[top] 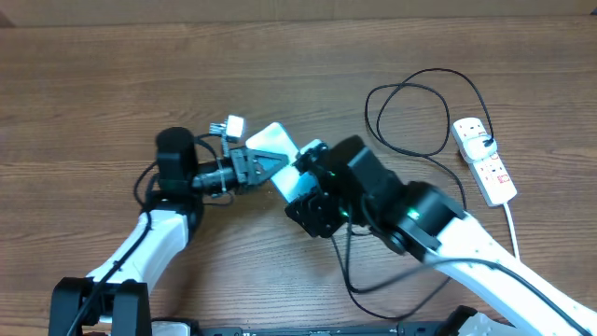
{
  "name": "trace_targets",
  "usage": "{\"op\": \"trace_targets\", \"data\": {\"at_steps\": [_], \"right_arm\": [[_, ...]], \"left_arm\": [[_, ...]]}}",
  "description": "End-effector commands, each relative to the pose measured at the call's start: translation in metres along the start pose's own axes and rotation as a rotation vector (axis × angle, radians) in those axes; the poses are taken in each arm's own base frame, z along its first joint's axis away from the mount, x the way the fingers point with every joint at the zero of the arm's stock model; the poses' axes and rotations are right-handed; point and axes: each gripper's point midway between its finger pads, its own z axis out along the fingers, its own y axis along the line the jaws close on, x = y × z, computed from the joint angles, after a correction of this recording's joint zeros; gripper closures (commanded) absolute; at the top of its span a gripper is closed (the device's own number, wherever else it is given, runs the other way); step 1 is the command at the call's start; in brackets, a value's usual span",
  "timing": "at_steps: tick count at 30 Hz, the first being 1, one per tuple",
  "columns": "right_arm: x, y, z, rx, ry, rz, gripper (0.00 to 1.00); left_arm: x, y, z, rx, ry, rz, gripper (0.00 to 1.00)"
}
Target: Plug charger to phone and switch on socket
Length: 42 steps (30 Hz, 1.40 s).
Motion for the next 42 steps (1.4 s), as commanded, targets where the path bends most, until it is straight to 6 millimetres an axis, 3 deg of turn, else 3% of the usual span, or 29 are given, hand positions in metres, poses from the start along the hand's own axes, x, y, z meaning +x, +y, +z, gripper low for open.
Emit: {"op": "trace_targets", "data": {"at_steps": [1,7,9,12,14,17,22,30,37,42], "right_arm": [[-0.010,0.011,-0.033,-0.016,-0.071,-0.024,0.30],[0.011,0.011,-0.069,0.009,-0.071,-0.021,0.24],[0.018,0.012,-0.079,0.013,-0.070,-0.021,0.23],[0.027,0.013,-0.091,0.014,-0.071,-0.021,0.20],[0.027,0.011,-0.094,0.027,-0.078,-0.021,0.19],[0.027,0.009,-0.095,0.037,-0.085,-0.022,0.18],[0.028,0.009,-0.093,0.038,-0.075,-0.020,0.18],[0.035,0.007,-0.093,0.045,-0.046,-0.013,0.13],[0.036,0.007,-0.092,0.045,-0.041,-0.012,0.05],[0.037,0.006,-0.092,0.046,-0.037,-0.011,0.00]], "left_arm": [[-0.004,-0.013,0.010,0.003,0.000,0.024,0.96],[-0.006,-0.031,0.022,-0.082,0.076,0.142,0.96],[-0.012,-0.021,0.017,-0.217,0.070,0.164,0.96],[-0.019,0.007,-0.009,-0.538,0.104,0.251,0.96],[-0.016,0.015,-0.017,-0.614,0.164,0.293,0.96],[-0.007,0.024,-0.017,-0.619,0.264,0.320,0.96],[0.007,0.040,0.005,-0.462,0.400,0.357,0.96],[0.011,0.099,0.023,-0.465,0.470,0.244,0.96],[0.008,0.133,0.025,-0.520,0.481,0.229,0.95],[0.002,0.149,0.017,-0.588,0.465,0.215,0.87]]}}
